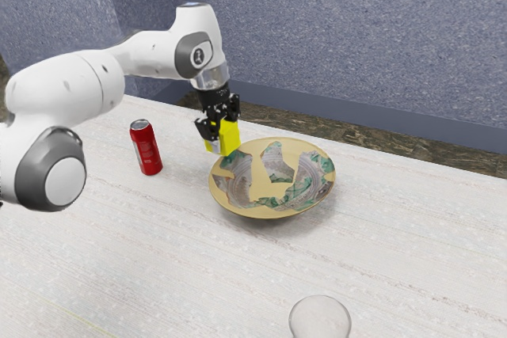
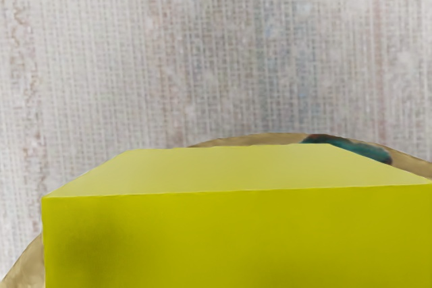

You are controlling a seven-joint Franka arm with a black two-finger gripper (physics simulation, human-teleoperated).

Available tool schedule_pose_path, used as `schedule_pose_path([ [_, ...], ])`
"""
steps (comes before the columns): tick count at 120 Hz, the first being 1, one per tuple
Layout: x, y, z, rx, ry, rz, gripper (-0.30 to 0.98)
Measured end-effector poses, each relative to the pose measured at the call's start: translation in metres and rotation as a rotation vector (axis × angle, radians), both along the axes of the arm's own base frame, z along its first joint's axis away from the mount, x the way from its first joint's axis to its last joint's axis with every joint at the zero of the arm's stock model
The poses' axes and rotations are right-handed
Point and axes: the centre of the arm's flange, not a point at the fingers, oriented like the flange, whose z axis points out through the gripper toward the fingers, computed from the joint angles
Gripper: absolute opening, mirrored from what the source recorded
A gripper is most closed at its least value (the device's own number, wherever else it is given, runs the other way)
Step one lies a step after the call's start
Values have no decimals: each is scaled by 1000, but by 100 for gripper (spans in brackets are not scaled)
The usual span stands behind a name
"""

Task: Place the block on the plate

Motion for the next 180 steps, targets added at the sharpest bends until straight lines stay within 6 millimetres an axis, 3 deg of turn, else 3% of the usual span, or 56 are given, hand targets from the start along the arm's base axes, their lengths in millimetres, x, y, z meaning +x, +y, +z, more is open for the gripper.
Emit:
schedule_pose_path([
  [24, -3, -59, -6, -25, 5, -71, 24],
  [49, -7, -88, -35, -53, 31, -98, 24],
  [102, -6, -110, -86, -75, 61, -115, 23],
  [137, 4, -110, -89, -79, -11, -105, 25],
  [157, 10, -111, -84, -84, -69, -100, 43],
  [180, 16, -110, -77, -86, -128, -101, 55],
])
